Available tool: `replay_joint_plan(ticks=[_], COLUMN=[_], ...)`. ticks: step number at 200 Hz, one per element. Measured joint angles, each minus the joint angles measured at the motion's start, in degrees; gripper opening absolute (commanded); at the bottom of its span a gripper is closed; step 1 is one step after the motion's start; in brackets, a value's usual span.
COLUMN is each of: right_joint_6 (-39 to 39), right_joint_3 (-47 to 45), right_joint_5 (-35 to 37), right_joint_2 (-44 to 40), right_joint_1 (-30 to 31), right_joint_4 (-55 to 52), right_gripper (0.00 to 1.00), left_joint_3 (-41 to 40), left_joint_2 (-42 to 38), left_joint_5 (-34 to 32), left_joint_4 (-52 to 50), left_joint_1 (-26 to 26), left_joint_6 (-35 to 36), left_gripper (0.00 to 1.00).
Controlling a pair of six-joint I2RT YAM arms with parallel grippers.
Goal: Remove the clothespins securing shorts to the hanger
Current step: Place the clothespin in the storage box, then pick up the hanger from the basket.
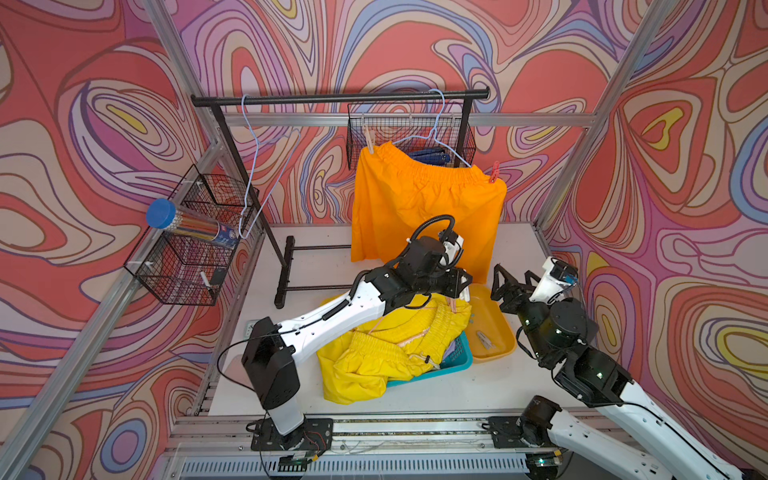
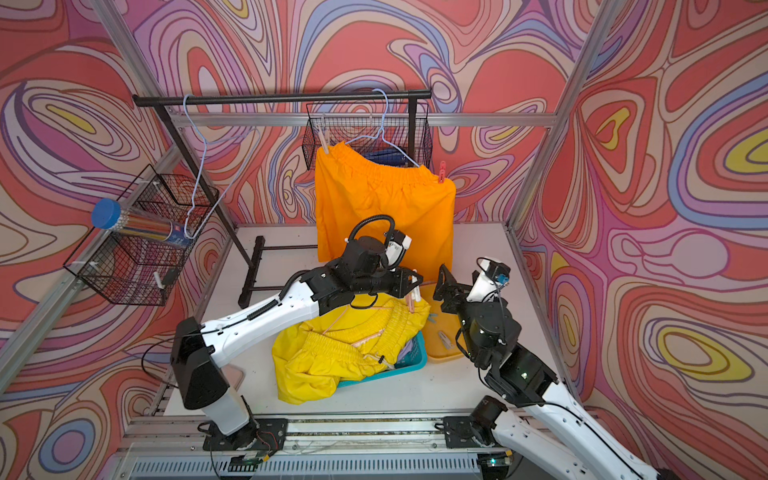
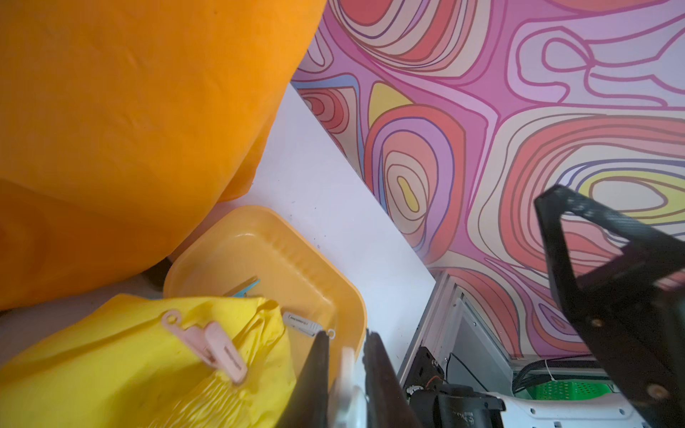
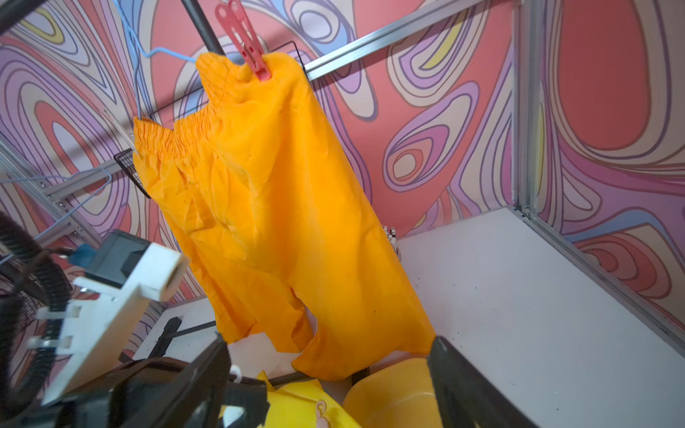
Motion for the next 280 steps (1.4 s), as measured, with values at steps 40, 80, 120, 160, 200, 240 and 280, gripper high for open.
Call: replay_joint_plan(ticks=[40,80,120,160,200,240,280], right_joint_6=[-0.02,-0.11,-0.13,-0.13,-0.11,-0.04,-0.04], right_joint_3=[-4.92,-5.81,-5.81,-5.88,-5.88,-5.88,-6.14], right_joint_5=[2.62,4.13,4.94,4.92,4.9,4.7,4.09], right_joint_2=[-5.09,-7.85,-8.44,-8.22,-7.56,-7.58,-7.58], right_joint_1=[0.0,0.0,0.0,0.0,0.0,0.0,0.0], right_joint_4=[1.33,1.62,1.62,1.62,1.55,1.55,1.66], right_gripper=[0.88,0.88,0.88,0.88,0.88,0.88,0.89], left_joint_3=[8.31,15.37,17.16,21.42,21.49,19.12,8.41], left_joint_2=[10.69,20.79,24.85,25.79,25.75,22.32,8.35], left_joint_5=[2.05,4.2,6.1,7.13,7.8,6.05,-1.2], left_joint_4=[1.27,1.16,0.09,-2.23,-3.56,-8.11,-10.38], left_joint_1=[-1.03,-1.49,-1.6,-1.6,-1.6,-1.6,-1.62], left_joint_6=[-0.35,-1.16,-2.19,-1.68,-1.55,-0.74,-0.26], left_gripper=[0.15,0.24,0.47,0.72,1.0,1.0,1.0])
